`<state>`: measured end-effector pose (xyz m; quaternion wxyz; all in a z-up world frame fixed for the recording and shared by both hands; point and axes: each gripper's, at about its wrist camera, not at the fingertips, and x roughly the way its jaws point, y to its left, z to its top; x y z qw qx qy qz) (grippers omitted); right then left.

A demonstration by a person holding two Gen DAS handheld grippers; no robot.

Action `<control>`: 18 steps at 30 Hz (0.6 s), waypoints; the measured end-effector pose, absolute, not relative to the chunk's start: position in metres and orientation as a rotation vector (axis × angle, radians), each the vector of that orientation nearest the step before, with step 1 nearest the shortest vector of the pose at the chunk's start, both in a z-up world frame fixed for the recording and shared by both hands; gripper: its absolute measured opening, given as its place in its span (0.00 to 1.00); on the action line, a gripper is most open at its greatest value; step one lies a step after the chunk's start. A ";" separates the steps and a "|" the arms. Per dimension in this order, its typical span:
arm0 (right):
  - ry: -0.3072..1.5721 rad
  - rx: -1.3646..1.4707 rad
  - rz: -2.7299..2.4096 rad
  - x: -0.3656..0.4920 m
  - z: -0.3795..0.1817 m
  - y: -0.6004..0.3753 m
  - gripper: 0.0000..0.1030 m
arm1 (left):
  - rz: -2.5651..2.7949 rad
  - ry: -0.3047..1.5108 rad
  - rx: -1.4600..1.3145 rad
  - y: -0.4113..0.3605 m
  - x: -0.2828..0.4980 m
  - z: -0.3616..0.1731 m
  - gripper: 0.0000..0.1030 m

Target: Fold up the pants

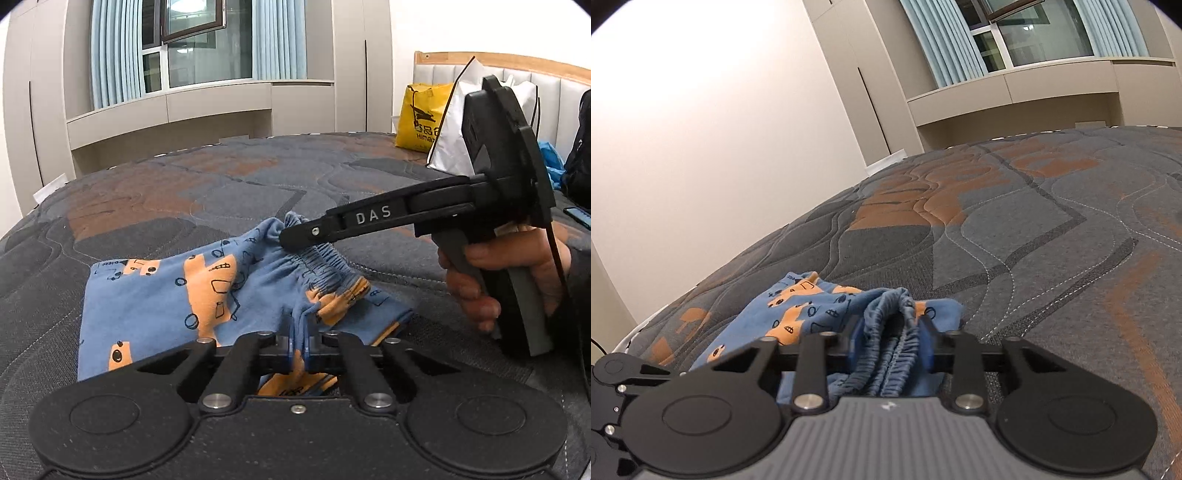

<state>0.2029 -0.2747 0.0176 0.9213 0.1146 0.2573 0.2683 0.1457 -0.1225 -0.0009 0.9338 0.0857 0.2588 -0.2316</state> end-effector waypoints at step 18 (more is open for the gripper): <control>0.523 0.318 0.493 0.190 0.016 -0.291 0.16 | -0.509 0.551 0.201 -0.125 0.140 -0.008 0.04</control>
